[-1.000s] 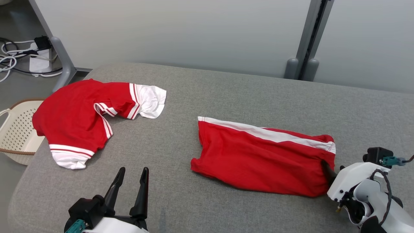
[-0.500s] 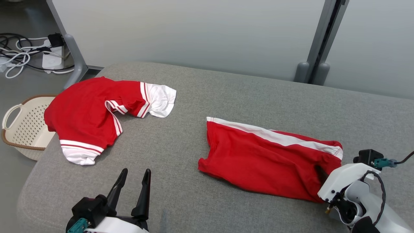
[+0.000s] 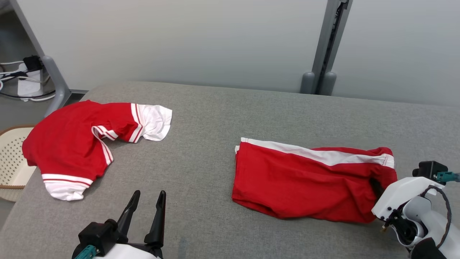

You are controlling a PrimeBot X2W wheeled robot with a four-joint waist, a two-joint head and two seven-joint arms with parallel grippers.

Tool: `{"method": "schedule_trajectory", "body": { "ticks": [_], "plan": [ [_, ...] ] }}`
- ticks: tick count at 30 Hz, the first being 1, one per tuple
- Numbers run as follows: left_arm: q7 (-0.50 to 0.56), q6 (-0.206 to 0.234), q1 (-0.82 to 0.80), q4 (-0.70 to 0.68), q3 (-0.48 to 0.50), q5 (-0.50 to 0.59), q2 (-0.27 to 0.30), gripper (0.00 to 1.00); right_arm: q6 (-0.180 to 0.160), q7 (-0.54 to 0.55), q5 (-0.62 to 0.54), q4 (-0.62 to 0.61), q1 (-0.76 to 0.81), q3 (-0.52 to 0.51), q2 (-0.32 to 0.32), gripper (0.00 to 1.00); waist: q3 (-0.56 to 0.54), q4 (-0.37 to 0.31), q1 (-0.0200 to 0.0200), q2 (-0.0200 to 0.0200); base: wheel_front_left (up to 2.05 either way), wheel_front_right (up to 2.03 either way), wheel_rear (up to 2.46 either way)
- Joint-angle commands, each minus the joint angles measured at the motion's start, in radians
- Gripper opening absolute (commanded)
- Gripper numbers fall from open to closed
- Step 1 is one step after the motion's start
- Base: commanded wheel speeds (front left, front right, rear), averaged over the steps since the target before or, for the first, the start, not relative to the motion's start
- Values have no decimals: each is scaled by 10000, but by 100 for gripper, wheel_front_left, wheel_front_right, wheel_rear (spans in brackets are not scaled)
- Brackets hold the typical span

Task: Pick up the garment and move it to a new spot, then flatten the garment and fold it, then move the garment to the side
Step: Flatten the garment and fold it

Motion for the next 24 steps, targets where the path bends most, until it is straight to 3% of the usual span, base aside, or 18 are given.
{"method": "schedule_trajectory", "body": {
  "ticks": [1, 12, 24],
  "plan": [
    [-1, -23, 12, -16, 59, -16, 10, 100, 3, 127, 108, -104, 74, 59, -185, 0, -30, -222, 0, 0, 0, 0, 0],
    [-2, -87, -95, 99, 47, 48, -39, 100, 3, 1119, 467, -995, -314, 513, -938, 0, -69, -624, 0, 0, 0, 0, 0],
    [-1, -156, -97, 308, -60, 28, -126, 100, 3, 2362, 2163, -2210, -501, 21, 458, 0, -183, -78, 0, 0, 0, 0, 0]
  ]
}}
